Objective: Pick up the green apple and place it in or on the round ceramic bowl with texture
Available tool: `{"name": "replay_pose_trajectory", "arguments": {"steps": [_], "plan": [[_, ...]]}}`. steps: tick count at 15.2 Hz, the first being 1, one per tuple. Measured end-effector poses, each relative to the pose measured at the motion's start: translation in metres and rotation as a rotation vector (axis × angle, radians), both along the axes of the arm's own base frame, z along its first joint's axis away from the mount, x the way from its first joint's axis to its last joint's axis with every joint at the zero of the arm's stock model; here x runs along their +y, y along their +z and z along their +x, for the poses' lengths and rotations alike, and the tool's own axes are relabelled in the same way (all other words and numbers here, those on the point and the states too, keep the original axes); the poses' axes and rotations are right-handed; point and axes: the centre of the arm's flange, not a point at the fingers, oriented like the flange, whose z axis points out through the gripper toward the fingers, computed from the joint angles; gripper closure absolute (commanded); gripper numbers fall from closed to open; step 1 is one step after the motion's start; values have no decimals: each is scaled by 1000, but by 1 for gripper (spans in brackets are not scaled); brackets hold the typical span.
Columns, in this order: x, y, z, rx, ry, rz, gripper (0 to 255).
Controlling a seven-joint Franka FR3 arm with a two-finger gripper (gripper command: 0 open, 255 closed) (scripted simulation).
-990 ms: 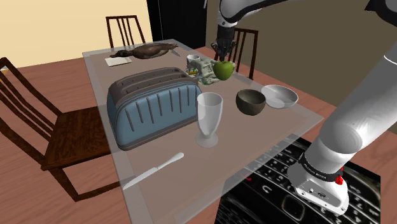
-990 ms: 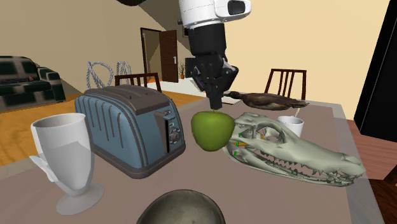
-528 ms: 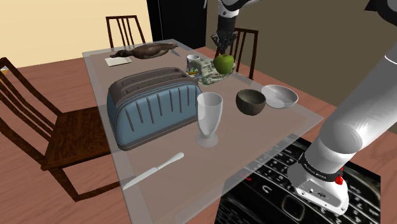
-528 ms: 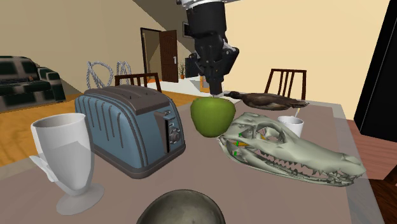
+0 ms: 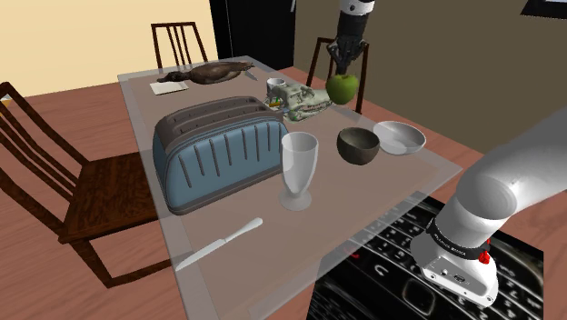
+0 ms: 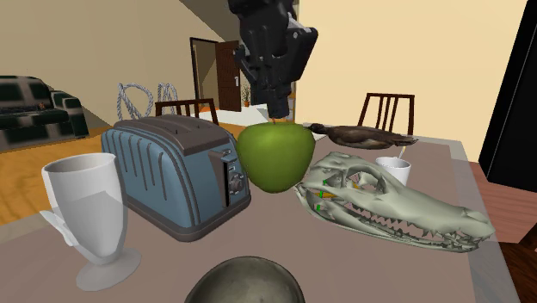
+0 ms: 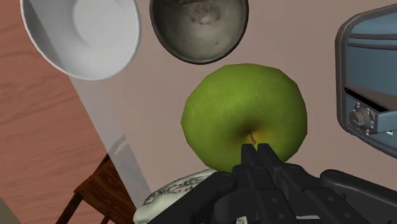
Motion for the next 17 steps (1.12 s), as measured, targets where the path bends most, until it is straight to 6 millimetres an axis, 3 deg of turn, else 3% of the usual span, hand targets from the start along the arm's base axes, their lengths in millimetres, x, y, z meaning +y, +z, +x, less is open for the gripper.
{"name": "replay_pose_trajectory", "arguments": {"steps": [8, 17], "plan": [[-6, 34, -97, -1, 0, 0, 255], [-6, -11, -106, 0, 0, 0, 255]]}}
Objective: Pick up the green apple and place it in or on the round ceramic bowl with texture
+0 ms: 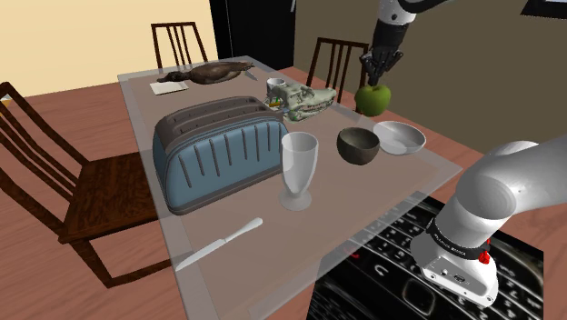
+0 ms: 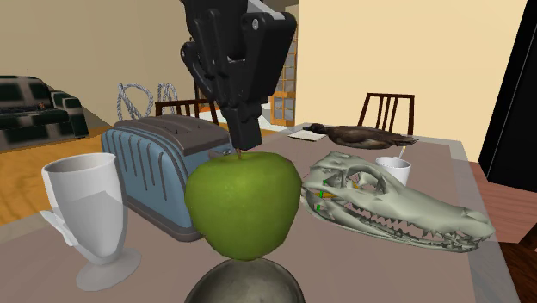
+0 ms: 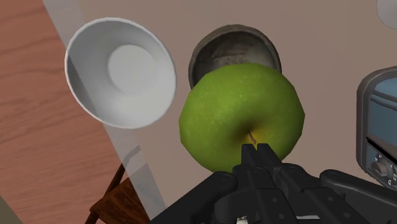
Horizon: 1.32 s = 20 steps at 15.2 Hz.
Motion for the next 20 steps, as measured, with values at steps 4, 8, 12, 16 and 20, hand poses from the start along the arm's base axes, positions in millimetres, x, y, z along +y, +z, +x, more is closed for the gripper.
{"name": "replay_pose_trajectory", "arguments": {"steps": [4, 8, 12, 16, 20], "plan": [[-1, -21, 0, 0, 0, 0, 255], [0, -42, 1, 0, 0, 0, 255], [0, -64, 1, 0, 0, 0, 255], [0, -82, 1, 0, 0, 0, 255], [0, -86, 1, 0, 0, 0, 255]]}}
